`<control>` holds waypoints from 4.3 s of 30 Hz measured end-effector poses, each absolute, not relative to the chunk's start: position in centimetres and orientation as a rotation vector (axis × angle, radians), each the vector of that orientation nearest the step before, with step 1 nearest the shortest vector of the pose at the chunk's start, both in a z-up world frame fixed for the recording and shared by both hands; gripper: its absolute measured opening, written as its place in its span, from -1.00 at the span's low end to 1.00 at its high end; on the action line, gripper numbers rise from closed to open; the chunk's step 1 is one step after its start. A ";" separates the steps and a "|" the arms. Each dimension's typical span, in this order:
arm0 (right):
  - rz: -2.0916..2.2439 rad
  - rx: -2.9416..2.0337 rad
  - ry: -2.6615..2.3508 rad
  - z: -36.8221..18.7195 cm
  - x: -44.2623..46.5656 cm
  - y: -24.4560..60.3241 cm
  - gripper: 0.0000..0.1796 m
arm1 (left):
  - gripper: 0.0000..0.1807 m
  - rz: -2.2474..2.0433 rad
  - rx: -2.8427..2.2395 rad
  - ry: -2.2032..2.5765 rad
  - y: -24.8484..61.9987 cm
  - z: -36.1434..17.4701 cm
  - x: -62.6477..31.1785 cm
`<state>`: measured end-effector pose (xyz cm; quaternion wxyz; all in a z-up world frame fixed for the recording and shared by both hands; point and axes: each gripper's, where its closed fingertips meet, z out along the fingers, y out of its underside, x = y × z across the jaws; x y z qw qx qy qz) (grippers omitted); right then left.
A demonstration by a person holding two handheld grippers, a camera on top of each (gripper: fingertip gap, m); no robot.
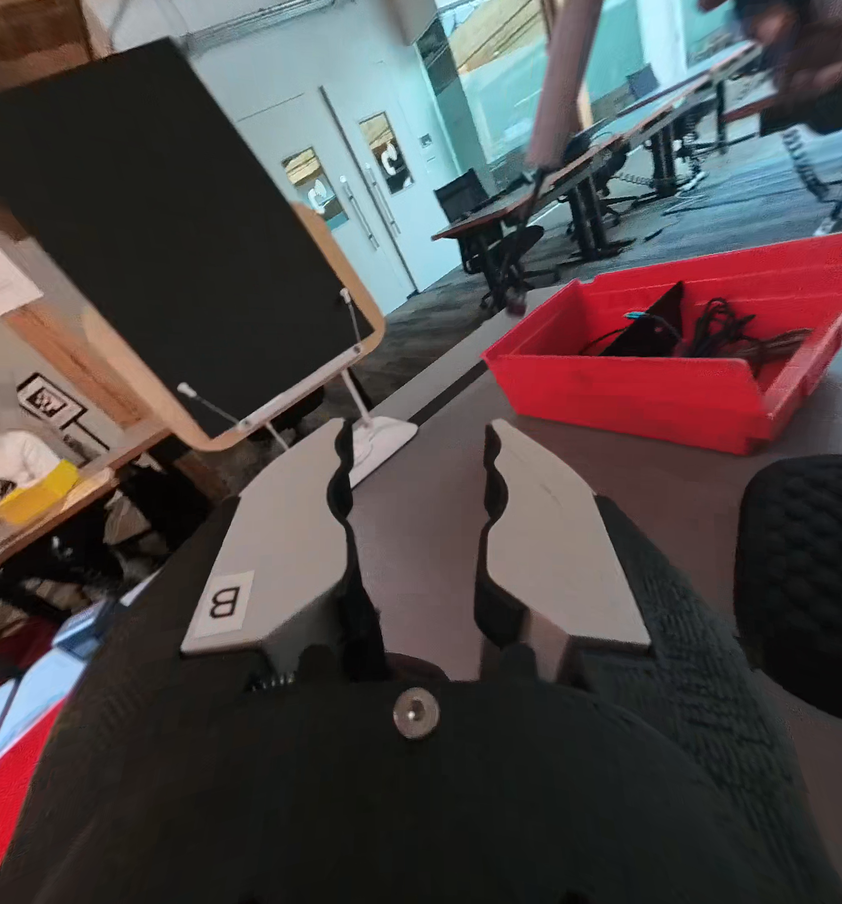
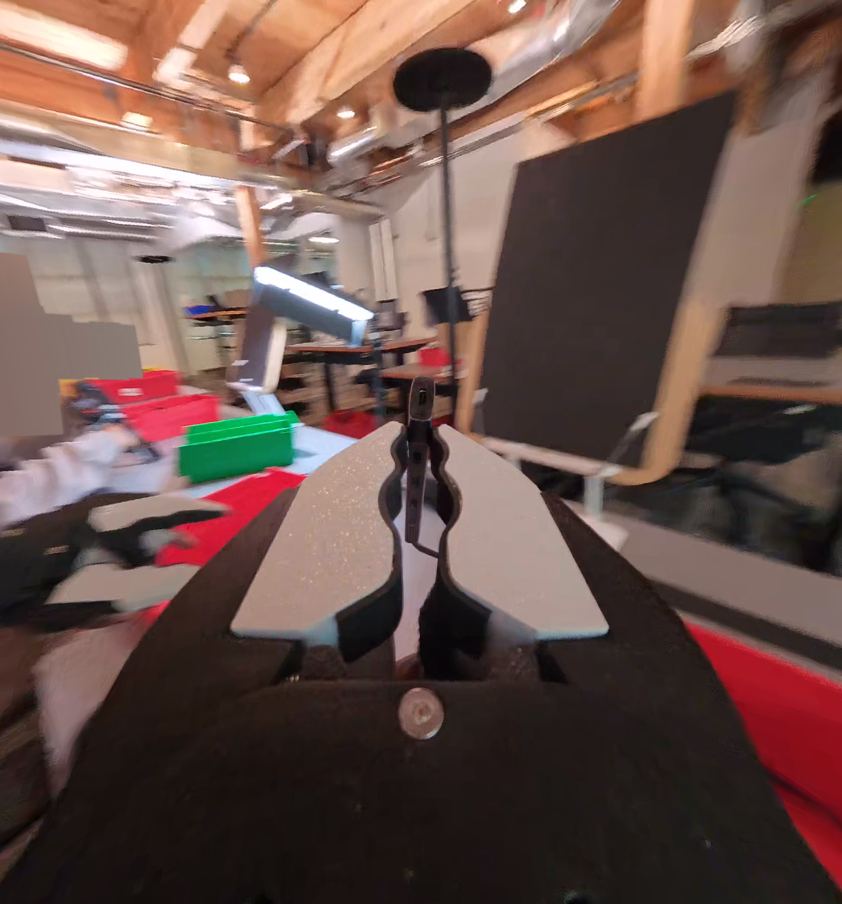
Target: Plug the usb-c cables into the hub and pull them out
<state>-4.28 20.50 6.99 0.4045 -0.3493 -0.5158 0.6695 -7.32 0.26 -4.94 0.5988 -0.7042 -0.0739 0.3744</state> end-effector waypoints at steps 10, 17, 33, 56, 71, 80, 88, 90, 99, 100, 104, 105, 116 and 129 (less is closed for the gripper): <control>1.064 -1.122 -1.356 -3.1 -11.4 31.0 -0.91 | -0.19 0.726 -1.542 -0.673 -14.1 -10.9 -10.5; 1.161 -1.328 -1.540 -11.2 -14.9 29.5 -0.71 | -0.22 0.685 -1.734 -0.720 -13.9 -15.0 -11.3; 0.862 -1.625 -1.791 -20.6 -2.1 22.8 -0.41 | -0.11 0.561 -1.776 -0.799 -10.6 -18.4 -12.7; 0.760 -1.303 -1.964 -20.8 -13.3 7.8 -0.71 | -0.96 1.113 -1.527 -1.153 -21.0 -18.7 -14.8; 0.940 -0.951 -2.228 -20.5 -18.4 -9.6 -0.71 | -0.88 1.091 -1.477 -1.159 -22.0 -18.6 -13.4; 1.018 -0.884 -2.244 -20.4 -19.7 -15.3 -0.72 | -0.93 1.339 -1.458 -1.266 -26.2 -18.5 -12.5; 1.168 -0.821 -2.308 -20.0 -18.7 -19.2 -0.69 | -0.59 1.143 -1.510 -1.113 -23.5 -17.3 -11.6; 1.351 -0.859 -2.280 -18.2 -17.7 -19.2 -0.64 | -0.51 1.113 -1.323 -1.079 -25.5 -14.0 -10.2; 1.497 -1.261 -1.851 -14.7 -14.5 -3.1 -0.02 | 0.12 1.509 -1.149 -1.398 -42.0 -15.0 -8.0; 1.404 -1.327 -1.826 -16.4 -14.6 -1.0 0.00 | 0.15 1.478 -1.202 -1.448 -42.3 -16.5 -8.5; 0.989 -1.483 -1.936 -23.8 -14.3 3.6 -0.01 | 0.20 1.492 -1.229 -1.571 -44.0 -19.0 -9.7; 0.921 -1.494 -1.940 -24.9 -14.4 4.3 -0.05 | 0.20 1.503 -1.192 -1.577 -44.5 -18.9 -9.8; 0.744 -1.620 -1.890 -27.4 -16.0 7.2 0.42 | -0.06 1.263 -1.008 -1.467 -45.1 -18.5 -10.8; 0.702 -1.759 -1.809 -28.1 -15.4 8.4 0.62 | -0.94 1.113 -1.342 -1.395 -43.9 -21.3 -12.8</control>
